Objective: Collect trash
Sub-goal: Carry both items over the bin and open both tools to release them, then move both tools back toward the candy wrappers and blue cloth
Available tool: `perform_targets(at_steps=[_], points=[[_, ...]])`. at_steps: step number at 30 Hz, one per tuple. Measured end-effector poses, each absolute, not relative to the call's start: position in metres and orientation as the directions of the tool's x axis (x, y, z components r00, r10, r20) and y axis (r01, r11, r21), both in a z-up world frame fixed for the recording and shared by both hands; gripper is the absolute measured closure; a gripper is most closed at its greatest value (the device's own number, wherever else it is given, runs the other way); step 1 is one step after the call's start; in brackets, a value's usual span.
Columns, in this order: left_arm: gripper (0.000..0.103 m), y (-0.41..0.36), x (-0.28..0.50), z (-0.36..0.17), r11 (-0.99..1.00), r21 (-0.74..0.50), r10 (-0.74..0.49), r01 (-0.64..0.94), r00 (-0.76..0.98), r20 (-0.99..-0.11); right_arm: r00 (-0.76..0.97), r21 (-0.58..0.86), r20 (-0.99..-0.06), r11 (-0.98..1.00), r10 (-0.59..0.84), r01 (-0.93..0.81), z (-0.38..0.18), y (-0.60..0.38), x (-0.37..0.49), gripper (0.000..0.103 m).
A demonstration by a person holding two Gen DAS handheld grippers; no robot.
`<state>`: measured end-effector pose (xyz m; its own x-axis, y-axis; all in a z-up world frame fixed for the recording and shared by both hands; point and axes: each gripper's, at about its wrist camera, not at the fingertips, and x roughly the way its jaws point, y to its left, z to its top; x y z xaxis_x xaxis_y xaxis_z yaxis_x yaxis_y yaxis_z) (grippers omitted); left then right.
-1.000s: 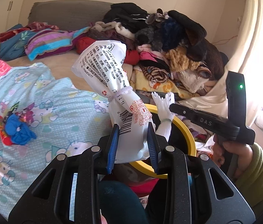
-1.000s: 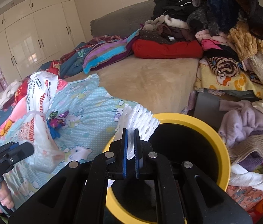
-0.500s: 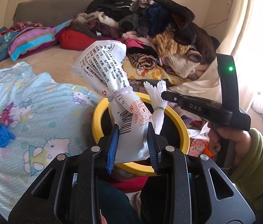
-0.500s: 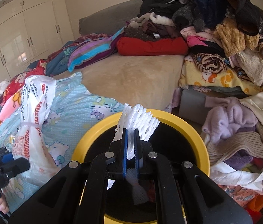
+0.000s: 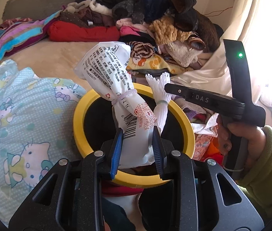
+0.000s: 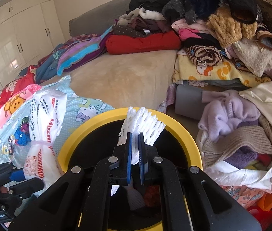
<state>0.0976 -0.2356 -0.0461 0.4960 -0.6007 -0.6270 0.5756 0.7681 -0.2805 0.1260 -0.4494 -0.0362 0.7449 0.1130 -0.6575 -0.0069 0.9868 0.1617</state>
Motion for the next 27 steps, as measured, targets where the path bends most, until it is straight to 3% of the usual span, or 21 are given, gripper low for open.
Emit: perform_targets(at_steps=[11, 12, 14, 16, 17, 19, 27], points=[[0.077, -0.249, 0.109, -0.060, 0.760, -0.285, -0.600, 0.584, 0.463, -0.653, 0.723, 0.183, -0.679, 0.983, 0.126, 0.001, -0.046, -0.454, 0.131, 0.093], [0.074, -0.250, 0.110, -0.061, 0.759, -0.281, -0.599, 0.587, 0.462, -0.654, 0.723, 0.189, -0.679, 0.982, 0.127, 0.005, -0.046, -0.455, 0.131, 0.091], [0.059, -0.249, 0.110, -0.062, 0.763, -0.278, -0.597, 0.584, 0.469, -0.651, 0.722, 0.185, -0.681, 0.983, 0.119, 0.013, -0.046, -0.456, 0.132, 0.088], [0.034, -0.245, 0.109, -0.060, 0.770, -0.283, -0.594, 0.571, 0.482, -0.643, 0.725, 0.183, -0.679, 0.983, 0.111, 0.021, -0.046, -0.456, 0.131, 0.077], [0.028, -0.243, 0.109, -0.059, 0.773, -0.280, -0.592, 0.569, 0.489, -0.641, 0.728, 0.185, -0.677, 0.982, 0.110, 0.024, -0.046, -0.456, 0.131, 0.070], [0.013, -0.239, 0.106, -0.055, 0.786, -0.265, -0.580, 0.559, 0.516, -0.630, 0.732, 0.191, -0.672, 0.981, 0.113, 0.024, -0.045, -0.455, 0.129, 0.066], [0.011, -0.211, 0.103, -0.039, 0.825, -0.271, -0.551, 0.496, 0.596, -0.584, 0.749, 0.173, -0.654, 0.985, 0.109, 0.008, -0.037, -0.438, 0.125, 0.054]])
